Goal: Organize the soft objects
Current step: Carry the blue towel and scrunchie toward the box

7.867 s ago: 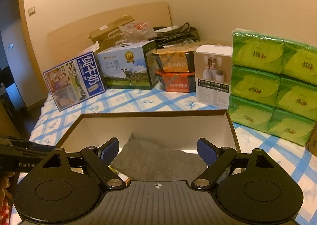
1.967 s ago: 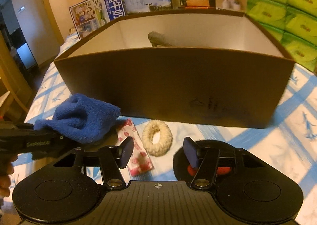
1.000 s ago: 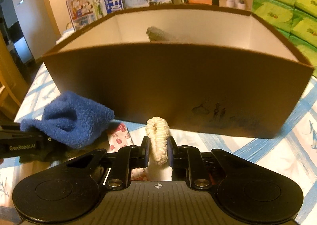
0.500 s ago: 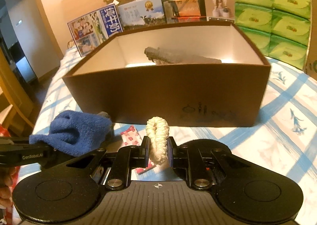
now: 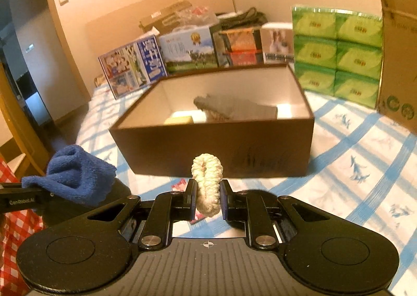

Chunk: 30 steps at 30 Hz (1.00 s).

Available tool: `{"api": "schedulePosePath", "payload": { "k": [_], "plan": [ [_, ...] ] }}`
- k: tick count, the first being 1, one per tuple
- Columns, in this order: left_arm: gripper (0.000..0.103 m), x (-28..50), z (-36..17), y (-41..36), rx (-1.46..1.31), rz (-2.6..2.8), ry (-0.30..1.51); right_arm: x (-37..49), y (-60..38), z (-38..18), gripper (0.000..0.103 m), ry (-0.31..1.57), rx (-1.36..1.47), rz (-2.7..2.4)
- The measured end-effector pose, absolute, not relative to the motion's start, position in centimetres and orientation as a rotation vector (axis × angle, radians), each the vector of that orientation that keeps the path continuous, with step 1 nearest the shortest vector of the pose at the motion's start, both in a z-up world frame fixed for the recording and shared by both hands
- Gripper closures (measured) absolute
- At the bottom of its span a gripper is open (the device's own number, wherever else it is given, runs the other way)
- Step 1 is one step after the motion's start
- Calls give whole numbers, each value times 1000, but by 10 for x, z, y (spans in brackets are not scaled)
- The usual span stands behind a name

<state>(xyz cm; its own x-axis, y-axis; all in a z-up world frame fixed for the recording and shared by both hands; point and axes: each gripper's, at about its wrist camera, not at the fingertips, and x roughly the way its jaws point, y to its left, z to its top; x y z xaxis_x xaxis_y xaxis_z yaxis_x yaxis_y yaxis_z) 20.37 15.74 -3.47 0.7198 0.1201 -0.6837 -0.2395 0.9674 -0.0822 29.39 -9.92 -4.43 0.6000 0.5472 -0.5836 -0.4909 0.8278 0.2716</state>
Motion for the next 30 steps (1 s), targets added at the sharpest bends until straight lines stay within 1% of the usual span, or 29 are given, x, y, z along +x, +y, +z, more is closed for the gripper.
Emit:
{"api": "schedulePosePath", "payload": {
  "k": [8, 18, 23, 30],
  "plan": [
    [89, 203, 18, 152, -154, 172, 638, 290, -112, -6, 85, 638, 90, 613],
    [89, 254, 74, 146, -106, 136, 538, 326, -115, 36, 85, 561, 95, 640],
    [89, 295, 84, 149, -125, 134, 530, 357, -111, 46, 85, 539, 81, 630],
    [89, 358, 78, 158, -145, 154, 551, 403, -103, 45, 85, 532, 61, 610]
  ]
}}
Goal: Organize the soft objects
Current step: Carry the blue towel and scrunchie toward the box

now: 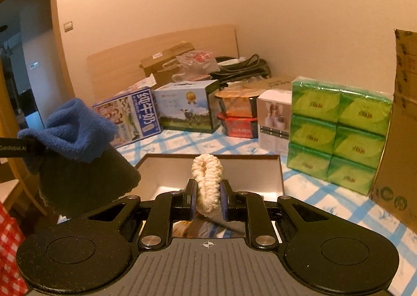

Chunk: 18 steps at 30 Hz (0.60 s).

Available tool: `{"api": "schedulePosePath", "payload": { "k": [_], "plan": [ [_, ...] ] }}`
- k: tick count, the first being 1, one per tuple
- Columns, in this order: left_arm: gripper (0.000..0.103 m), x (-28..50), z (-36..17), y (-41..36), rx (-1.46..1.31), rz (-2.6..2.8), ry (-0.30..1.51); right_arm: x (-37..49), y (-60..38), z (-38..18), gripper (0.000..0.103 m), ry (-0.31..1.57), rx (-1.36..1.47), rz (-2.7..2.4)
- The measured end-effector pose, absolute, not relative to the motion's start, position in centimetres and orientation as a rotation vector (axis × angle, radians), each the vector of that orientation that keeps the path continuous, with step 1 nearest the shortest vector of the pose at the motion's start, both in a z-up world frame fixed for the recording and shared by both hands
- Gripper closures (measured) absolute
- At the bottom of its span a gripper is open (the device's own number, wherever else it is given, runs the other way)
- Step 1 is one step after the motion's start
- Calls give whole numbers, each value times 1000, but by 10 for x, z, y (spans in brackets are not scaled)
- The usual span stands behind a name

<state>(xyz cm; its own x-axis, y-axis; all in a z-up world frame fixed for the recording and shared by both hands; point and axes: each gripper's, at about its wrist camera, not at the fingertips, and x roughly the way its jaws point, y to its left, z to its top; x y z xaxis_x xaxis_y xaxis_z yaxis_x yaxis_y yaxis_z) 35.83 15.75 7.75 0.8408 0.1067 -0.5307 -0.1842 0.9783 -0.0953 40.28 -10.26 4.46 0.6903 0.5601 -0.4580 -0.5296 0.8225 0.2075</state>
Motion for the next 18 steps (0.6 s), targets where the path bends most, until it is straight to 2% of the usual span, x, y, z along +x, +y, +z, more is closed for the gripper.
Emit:
{"api": "schedulePosePath", "payload": {
  "k": [16, 18],
  "plan": [
    [88, 473, 20, 172, -162, 200, 653, 495, -82, -8, 85, 621, 19, 557],
    [83, 483, 14, 174, -164, 194, 666, 501, -82, -14, 85, 632, 21, 551]
  ]
}}
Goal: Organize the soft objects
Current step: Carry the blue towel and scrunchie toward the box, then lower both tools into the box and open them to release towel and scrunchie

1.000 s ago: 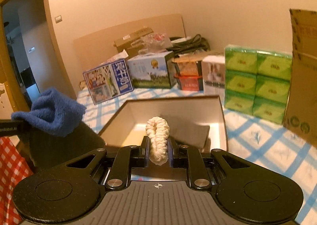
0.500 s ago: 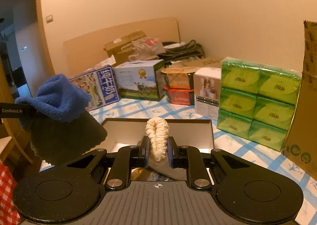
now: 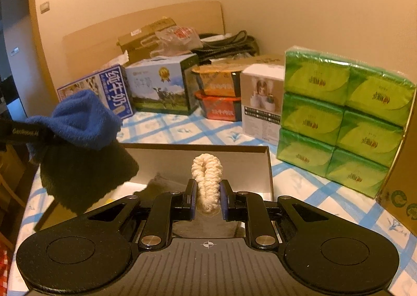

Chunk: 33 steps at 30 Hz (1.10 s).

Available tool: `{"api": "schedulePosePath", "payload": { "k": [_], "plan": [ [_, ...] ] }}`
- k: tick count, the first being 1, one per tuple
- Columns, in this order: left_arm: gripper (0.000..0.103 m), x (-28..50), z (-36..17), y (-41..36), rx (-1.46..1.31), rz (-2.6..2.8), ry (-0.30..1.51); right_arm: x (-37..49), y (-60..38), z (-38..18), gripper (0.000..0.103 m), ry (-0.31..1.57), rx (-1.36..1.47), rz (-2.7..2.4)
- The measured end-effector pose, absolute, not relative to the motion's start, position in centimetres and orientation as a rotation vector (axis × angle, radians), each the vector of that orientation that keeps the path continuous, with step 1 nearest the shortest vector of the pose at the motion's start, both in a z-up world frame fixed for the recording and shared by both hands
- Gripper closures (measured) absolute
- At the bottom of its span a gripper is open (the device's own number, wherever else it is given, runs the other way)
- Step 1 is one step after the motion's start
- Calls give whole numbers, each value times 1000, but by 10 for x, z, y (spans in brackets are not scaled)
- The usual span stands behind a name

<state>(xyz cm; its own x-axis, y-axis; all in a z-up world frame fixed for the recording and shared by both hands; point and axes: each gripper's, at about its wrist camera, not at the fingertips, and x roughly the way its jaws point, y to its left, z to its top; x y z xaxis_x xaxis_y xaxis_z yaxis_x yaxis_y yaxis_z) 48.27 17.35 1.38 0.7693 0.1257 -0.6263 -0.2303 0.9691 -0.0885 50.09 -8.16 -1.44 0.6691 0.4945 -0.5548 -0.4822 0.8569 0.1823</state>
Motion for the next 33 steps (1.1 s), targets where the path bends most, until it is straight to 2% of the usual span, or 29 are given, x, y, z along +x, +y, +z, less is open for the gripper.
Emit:
{"api": "schedulePosePath", "payload": {
  "k": [2, 6, 23, 24, 28, 33],
  "plan": [
    [75, 493, 5, 175, -166, 180, 706, 506, -82, -20, 85, 642, 22, 546],
    [70, 500, -10, 172, -127, 171, 760, 510, -81, -28, 85, 661, 17, 539],
    [59, 471, -12, 166, -79, 126, 790, 511, -79, -40, 83, 721, 12, 534],
    [59, 470, -12, 166, -78, 127, 794, 510, -78, -40, 80, 722, 10, 536],
    [58, 467, -12, 166, -77, 124, 804, 509, -76, -37, 48, 712, 0, 510],
    [51, 460, -11, 164, -62, 114, 802, 507, -82, -33, 41, 696, 14, 500]
  ]
}}
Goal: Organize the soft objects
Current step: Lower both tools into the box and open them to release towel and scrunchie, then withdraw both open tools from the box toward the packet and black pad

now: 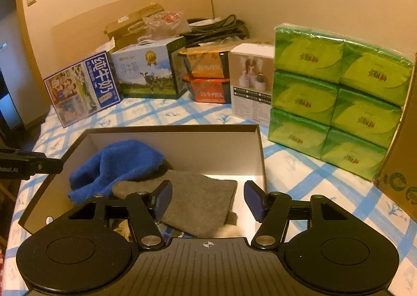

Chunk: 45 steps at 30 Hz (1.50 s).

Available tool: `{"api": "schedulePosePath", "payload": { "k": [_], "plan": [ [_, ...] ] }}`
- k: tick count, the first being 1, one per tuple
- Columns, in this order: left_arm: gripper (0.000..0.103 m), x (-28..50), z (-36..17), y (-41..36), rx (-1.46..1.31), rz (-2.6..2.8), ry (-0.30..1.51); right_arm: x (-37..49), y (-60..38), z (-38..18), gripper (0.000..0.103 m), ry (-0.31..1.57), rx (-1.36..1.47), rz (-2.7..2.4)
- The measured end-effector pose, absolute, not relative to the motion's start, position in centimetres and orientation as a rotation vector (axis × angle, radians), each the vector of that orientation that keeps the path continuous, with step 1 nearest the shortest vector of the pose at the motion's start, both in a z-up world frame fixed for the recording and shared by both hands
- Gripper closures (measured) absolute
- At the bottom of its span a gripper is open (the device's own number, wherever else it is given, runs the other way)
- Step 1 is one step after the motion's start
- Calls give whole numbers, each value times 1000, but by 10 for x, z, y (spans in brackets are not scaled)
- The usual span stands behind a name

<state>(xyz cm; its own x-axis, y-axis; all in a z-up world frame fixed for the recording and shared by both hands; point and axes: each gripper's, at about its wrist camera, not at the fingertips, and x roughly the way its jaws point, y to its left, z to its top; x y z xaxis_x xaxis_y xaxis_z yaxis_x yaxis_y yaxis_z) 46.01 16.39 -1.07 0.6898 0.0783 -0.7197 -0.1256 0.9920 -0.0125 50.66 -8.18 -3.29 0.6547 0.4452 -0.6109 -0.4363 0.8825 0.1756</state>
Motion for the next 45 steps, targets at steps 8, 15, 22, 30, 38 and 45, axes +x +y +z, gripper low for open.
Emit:
{"api": "schedulePosePath", "payload": {
  "k": [8, 15, 22, 30, 38, 45],
  "plan": [
    [46, 448, -9, 159, -56, 106, 807, 497, -90, -28, 38, 703, 16, 499],
    [44, 432, -4, 155, -65, 100, 803, 480, -97, -25, 37, 714, 32, 505],
    [42, 406, 7, 148, -82, 89, 790, 452, -106, -18, 37, 703, 35, 512],
    [37, 365, 22, 132, -83, 77, 760, 411, -119, -2, 36, 684, 72, 519],
    [35, 316, 29, 117, -101, 65, 760, 367, -135, 14, 31, 675, 116, 509],
    [34, 276, 32, 107, -135, 55, 752, 331, -148, 19, 25, 682, 152, 497]
  ]
}}
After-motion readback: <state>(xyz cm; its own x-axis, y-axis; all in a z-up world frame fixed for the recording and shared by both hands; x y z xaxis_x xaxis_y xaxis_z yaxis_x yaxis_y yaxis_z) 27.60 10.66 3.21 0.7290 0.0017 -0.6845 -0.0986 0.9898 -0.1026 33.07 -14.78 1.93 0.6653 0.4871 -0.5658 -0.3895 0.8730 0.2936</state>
